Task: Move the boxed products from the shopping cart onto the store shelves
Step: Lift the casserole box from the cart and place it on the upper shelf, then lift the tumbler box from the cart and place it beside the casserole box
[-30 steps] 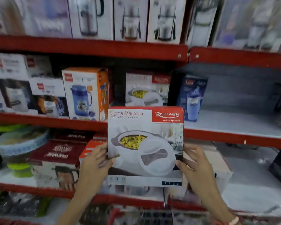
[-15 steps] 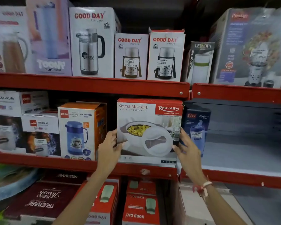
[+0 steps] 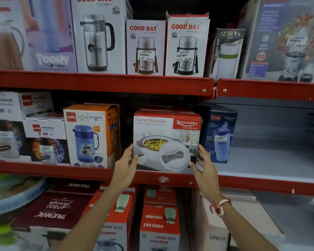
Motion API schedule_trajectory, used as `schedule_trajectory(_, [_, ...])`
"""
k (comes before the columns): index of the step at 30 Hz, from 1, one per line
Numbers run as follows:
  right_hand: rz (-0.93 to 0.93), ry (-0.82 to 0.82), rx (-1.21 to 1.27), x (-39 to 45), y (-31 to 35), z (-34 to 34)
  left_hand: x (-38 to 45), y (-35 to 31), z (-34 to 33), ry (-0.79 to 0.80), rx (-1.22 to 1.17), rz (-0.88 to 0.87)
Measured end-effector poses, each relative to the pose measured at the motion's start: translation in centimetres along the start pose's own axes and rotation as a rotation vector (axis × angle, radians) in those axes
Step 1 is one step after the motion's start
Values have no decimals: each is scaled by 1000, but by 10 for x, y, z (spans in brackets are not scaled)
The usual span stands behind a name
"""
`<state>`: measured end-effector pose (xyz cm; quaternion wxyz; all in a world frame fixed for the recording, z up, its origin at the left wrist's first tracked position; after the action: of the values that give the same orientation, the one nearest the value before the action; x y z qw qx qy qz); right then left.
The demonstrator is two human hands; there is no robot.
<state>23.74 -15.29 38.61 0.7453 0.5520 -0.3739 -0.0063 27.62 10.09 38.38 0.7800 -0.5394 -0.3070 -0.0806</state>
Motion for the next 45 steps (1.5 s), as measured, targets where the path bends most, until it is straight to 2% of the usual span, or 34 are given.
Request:
schedule_trajectory(5, [115, -53, -13, -31, 9, 11, -27, -6, 10, -151, 30, -74])
schedule_trajectory(12, [51, 31, 37, -101, -4, 45, -98, -8, -3, 32, -35, -29])
schedule_trajectory(21, [-276, 125, -154, -216, -108, 96, -245, 51, -65, 304, 28, 250])
schedule_trajectory(25, [-425, 232, -354, -275, -177, 119, -317, 83, -100, 444, 87, 376])
schedule_trajectory(28, [-663, 358, -390, -321, -239, 135, -370, 119, -128, 574, 149, 532])
schedule_trajectory(31, [-901, 349, -417, -352, -284, 150, -426, 156, -151, 690, 246, 766])
schedule_trajectory(36, [-1231, 412, -520, -403, -360, 167, -512, 195, -185, 859, 389, 976])
schedule_trajectory(38, [-1342, 367, -490, -423, -398, 169, -533, 206, -199, 884, 374, 1038])
schedule_trajectory(40, [-1435, 338, -443, -420, -394, 157, -543, 213, -209, 847, 308, 1138])
schedule_trajectory(43, [-1457, 318, -448, -419, -396, 151, -566, 248, -217, 764, 203, 1325])
schedule_trajectory(45, [-1460, 336, -420, -415, -384, 151, -581, 272, -211, 767, 181, 1364])
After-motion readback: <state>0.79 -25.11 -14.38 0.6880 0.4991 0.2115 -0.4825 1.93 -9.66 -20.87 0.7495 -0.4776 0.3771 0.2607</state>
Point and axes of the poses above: each hand's wrist, its own x-axis towards the middle knuckle, its own z-axis out of the back of the hand, y = z × x, the point moved 4 cm from there along x, towards the middle knuckle, and after that the axes turned 12 degrees about -y, right-handed, at the moved point
